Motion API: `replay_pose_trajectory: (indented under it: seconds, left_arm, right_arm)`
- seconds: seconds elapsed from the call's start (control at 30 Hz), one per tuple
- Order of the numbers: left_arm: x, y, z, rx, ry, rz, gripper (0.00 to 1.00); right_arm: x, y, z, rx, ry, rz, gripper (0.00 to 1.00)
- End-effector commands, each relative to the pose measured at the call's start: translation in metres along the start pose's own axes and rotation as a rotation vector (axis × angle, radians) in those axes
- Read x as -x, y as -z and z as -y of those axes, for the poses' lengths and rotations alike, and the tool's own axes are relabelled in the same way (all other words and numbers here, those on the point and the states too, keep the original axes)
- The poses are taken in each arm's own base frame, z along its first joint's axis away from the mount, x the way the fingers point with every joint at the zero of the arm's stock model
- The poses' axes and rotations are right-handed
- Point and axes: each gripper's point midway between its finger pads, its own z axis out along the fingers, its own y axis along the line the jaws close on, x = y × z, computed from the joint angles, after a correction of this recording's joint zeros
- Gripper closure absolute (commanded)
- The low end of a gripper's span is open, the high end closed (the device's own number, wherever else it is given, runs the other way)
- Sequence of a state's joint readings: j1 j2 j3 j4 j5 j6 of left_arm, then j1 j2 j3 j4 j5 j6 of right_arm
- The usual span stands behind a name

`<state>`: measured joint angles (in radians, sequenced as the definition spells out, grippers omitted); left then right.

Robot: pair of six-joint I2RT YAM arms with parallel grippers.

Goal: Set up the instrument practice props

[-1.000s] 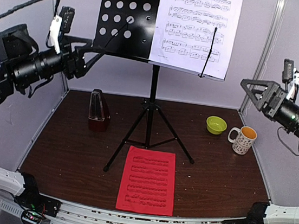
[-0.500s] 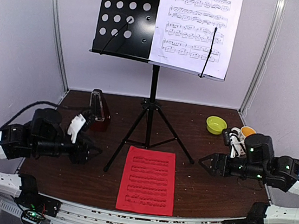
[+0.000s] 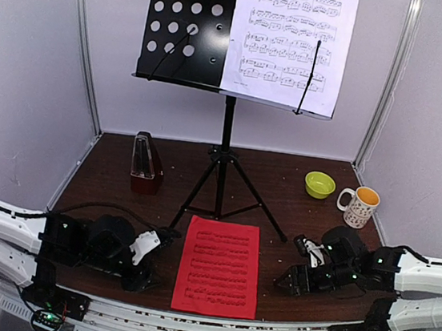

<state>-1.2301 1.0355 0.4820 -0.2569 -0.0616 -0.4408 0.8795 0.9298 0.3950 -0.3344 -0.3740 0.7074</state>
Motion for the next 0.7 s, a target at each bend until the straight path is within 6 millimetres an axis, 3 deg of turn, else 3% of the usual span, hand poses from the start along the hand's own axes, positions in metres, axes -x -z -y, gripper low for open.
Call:
replay_pose_trajectory:
  seconds: [0.0, 0.17, 0.4, 0.67]
  left_arm:
    - [0.022, -0.018, 0.016, -0.036, -0.006, 0.058, 0.52]
    - [0.011, -0.041, 0.021, -0.033, -0.023, -0.006, 0.57]
    - [0.009, -0.062, 0.025, -0.025, -0.024, -0.042, 0.63]
    - [0.012, -0.092, 0.044, -0.072, -0.026, -0.068, 0.67]
  right_arm:
    - [0.002, -0.010, -0.021, 0.123, -0.036, -0.016, 0.23]
    - [-0.004, -0.025, -0.021, 0.152, -0.092, -0.051, 0.23]
    - [-0.006, -0.045, -0.018, 0.121, -0.130, -0.104, 0.24]
    - [-0.006, -0.067, -0.014, 0.083, -0.165, -0.172, 0.26]
